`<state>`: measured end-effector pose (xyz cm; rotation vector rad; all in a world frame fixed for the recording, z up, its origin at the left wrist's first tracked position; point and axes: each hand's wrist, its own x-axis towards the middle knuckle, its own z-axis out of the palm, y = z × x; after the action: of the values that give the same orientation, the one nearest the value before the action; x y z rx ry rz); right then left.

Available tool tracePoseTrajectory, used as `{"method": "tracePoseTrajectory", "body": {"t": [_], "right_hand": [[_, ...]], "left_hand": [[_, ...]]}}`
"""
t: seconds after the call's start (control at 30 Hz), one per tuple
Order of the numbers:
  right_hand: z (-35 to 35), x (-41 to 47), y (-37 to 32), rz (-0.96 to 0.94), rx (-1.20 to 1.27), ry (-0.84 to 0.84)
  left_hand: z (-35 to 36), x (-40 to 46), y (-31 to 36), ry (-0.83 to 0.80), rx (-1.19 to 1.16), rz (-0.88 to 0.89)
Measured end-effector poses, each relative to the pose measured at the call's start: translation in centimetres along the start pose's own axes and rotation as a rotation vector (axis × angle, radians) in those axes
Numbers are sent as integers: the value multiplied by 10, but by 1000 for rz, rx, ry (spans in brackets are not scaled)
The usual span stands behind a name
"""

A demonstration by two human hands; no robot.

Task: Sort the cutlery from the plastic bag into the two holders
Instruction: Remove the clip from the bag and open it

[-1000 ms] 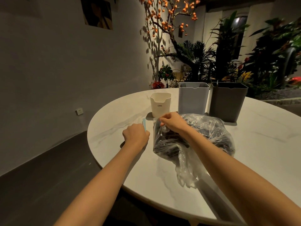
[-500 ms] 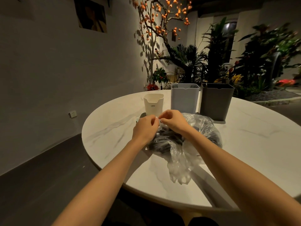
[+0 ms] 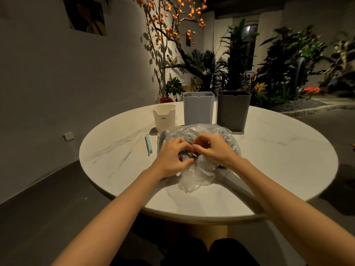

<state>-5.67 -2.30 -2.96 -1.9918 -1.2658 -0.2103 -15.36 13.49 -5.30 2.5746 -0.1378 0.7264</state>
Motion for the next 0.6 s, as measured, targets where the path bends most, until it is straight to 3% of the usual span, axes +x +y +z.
{"method": "tracePoseTrajectory", "body": {"t": [0.13,0.23,0.33,0.43,0.6], "right_hand": [[-2,-8,9,-90,-56,-53],[-3,-10,15,-115,-214,-97],[-8,-6,25,-55,-279,67],[-17,-4,26,95,-136,227],[-17,5,26,290,-13,311]], "left_hand": [[-2,3,-3,140,-154,-54],[-7,5,-3,338,-164,-126],[-10,8,-7,481,-197,-200],[-12,12,-6,482,-218,-262],[-2,18,16,519,-184,-36]]}}
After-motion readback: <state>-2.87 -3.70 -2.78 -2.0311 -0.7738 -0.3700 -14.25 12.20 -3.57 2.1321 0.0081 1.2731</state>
